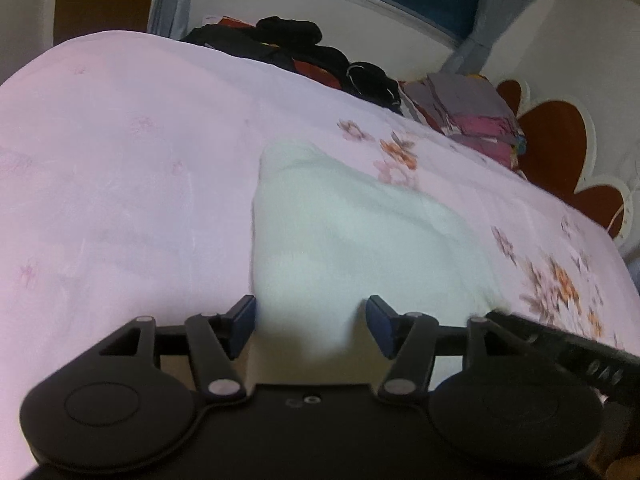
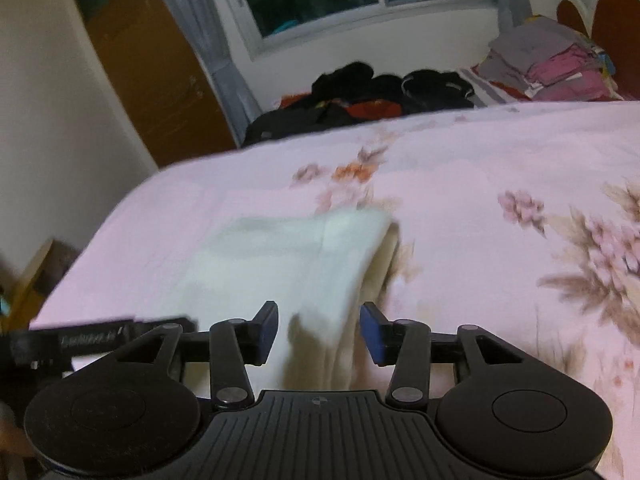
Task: Fold small clothes
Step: 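Open both tools and press the folded sweater flat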
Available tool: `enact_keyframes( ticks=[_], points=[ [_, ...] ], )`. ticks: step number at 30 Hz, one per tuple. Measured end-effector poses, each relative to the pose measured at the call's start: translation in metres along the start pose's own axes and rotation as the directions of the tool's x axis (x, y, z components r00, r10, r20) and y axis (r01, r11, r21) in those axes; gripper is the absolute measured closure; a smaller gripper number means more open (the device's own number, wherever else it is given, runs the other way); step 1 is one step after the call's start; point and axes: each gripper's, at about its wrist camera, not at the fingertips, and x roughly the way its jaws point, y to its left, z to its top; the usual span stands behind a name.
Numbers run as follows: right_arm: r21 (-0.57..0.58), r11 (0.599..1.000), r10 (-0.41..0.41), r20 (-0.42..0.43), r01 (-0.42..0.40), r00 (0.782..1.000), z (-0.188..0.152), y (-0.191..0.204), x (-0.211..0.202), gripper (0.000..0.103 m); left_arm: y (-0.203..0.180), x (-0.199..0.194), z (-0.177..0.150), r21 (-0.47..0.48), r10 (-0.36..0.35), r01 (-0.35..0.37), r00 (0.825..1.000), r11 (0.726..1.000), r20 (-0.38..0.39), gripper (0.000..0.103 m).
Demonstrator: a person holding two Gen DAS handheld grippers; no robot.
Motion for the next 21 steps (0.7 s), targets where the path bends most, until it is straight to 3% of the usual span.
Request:
enact_keyframes(
  ticks=[7, 11, 13, 16, 19, 21],
  points=[
    [0.026, 1.0, -0.006, -0.104, 0.009, 0.995, -0.042, -0.001, 0.004, 0.058, 0.006, -0.012, -0.037, 0.01, 0.001, 0.0, 0.998, 1.0, -0.068, 0.042],
    [0.053, 0.999, 0.009, -0.118, -0.002, 0.993, -0.055, -0.002, 0.003, 0.058, 0.005, -0.017, -0.046, 0.036, 0.006, -0.004, 0.998, 0.999, -0.069, 0.042],
    [0.057, 0.998, 0.03, -0.128, -0.023, 0.991, -0.058, 0.0, 0.001, 0.079, 0.001, -0.018, -0.046, 0.035, 0.002, 0.0, 0.997, 0.999, -0.08, 0.043],
    [0.083, 0.995, 0.072, -0.131, -0.061, 0.989, -0.058, 0.003, -0.004, 0.085, -0.005, -0.019, -0.047, 0.044, -0.005, 0.009, 0.996, 0.999, -0.091, 0.043],
    [0.215, 0.965, 0.173, -0.102, -0.148, 0.98, -0.054, -0.01, -0.014, 0.086, -0.009, -0.021, -0.05, 0.062, 0.002, 0.004, 0.996, 0.998, -0.093, 0.043],
    [0.218, 0.97, 0.129, -0.106, -0.104, 0.986, -0.054, -0.017, -0.017, 0.086, -0.01, -0.02, -0.052, 0.072, 0.007, 0.0, 0.996, 0.997, -0.094, 0.042]
  ],
)
